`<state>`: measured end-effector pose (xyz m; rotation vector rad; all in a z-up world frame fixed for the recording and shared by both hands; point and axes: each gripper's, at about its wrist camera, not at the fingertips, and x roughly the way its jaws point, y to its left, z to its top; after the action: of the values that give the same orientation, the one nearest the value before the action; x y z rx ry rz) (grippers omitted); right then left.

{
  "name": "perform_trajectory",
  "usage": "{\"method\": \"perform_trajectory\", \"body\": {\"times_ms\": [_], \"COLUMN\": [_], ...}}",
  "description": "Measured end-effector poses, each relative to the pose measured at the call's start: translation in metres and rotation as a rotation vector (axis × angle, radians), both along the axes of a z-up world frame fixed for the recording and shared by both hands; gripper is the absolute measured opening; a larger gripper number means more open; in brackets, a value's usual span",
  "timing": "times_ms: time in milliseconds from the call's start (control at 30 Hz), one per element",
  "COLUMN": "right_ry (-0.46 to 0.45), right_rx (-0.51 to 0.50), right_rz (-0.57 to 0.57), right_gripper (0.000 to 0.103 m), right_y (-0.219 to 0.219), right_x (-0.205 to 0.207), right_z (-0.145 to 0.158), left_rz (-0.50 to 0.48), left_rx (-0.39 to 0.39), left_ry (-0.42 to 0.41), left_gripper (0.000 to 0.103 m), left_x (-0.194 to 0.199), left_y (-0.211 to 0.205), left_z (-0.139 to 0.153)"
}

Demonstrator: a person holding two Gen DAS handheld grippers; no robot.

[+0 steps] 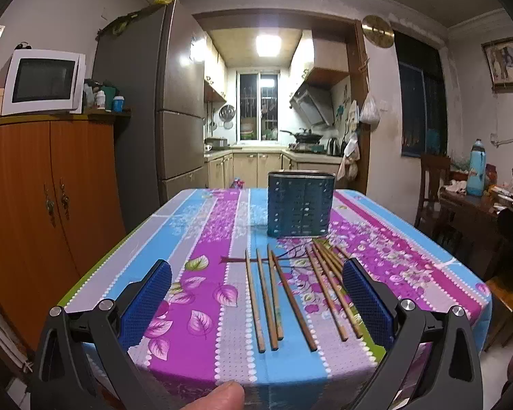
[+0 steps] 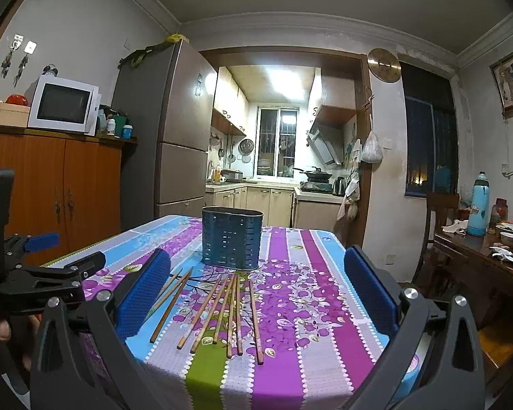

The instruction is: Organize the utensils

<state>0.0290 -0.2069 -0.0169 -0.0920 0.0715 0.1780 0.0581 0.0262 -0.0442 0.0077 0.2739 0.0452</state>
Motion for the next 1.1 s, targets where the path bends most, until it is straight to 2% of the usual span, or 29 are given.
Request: {"method": "perform_trajectory", "body": {"times_ms": [1100], "right_ry": [0.017], "right_rx": [-0.005], "right_rz": [0.014], "right_gripper": [0.098], "right_y": [0.009], "right_x": [0.007], "right_z": [-0.007], "left_rz": [0.017], "left_rx": [0.012], "left_ry": [0.023], "left_gripper": [0.100], "left_x": [0.014], "left_y": [0.005], "left_z": [-0.005]}}
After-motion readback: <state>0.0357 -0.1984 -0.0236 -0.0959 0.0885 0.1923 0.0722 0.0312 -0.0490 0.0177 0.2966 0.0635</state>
